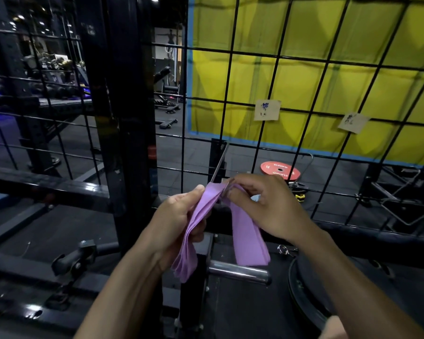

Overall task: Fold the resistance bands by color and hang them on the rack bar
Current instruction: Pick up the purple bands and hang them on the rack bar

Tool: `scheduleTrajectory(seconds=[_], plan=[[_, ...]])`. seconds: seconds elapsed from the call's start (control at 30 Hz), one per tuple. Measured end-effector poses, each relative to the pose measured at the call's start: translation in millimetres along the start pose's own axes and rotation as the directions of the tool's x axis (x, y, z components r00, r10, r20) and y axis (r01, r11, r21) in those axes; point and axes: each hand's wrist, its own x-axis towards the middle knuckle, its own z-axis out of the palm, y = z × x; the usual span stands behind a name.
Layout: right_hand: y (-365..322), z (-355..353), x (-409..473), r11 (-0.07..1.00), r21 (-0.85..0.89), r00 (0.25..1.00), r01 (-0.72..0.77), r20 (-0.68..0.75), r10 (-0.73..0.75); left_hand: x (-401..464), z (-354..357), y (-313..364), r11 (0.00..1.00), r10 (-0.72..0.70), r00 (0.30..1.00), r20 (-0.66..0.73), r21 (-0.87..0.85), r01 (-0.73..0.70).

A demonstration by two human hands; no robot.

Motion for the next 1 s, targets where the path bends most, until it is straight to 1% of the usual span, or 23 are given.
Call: scheduleTrajectory(seconds=[0.07,0.17,0.23,0.3,0.37,0.47,0.53,0.63,0.77,0.93,1.0], plan=[[-2,-7,10,1.000,-0.026,0.999,-0.011,0.050,0.013,1,1,-2,0.999,-0.018,1.000,0.009,-0.028,0.019],[-1,-8,14,0.996,-0.089,0.997,-0.007,0.071,0.014,-2,2,-4,1.000,-0.014,1.000,0.016,-0.015,0.014],[2,-3,7,0.999,-0.019,0.997,-0.039,0.060,0.040,-4,2,-6,1.000,0.014,1.000,0.010,0.014,-0.014],[5,4,-5,0.996,0.062,0.998,-0.066,0.008,0.065,-5,1,-11,0.998,0.055,0.998,0.013,0.029,-0.055],[5,12,-16,0.991,0.092,0.994,-0.099,-0.045,0.104,-7,4,-15,0.992,0.112,0.994,0.014,0.051,-0.113],[1,28,-30,0.975,0.147,0.981,-0.164,-0.077,0.177,-6,6,-25,0.980,0.180,0.984,0.015,0.082,-0.181],[0,39,-35,0.959,0.177,0.966,-0.221,-0.095,0.240,-5,2,-32,0.977,0.182,0.983,0.036,0.103,-0.185],[-1,51,-44,0.922,0.259,0.938,-0.288,-0.120,0.326,-7,-9,-40,0.985,0.143,0.986,0.080,0.088,-0.150],[-7,61,-59,0.901,0.337,0.926,-0.274,-0.162,0.342,-14,-15,-56,0.980,0.120,0.986,0.114,0.146,-0.136],[-9,71,-71,0.902,0.359,0.925,-0.242,-0.196,0.326,-17,-16,-73,0.945,0.204,0.977,0.063,0.250,-0.213],[-9,73,-75,0.903,0.357,0.929,-0.239,-0.187,0.320,-17,-16,-77,0.941,0.218,0.974,0.068,0.250,-0.228]])
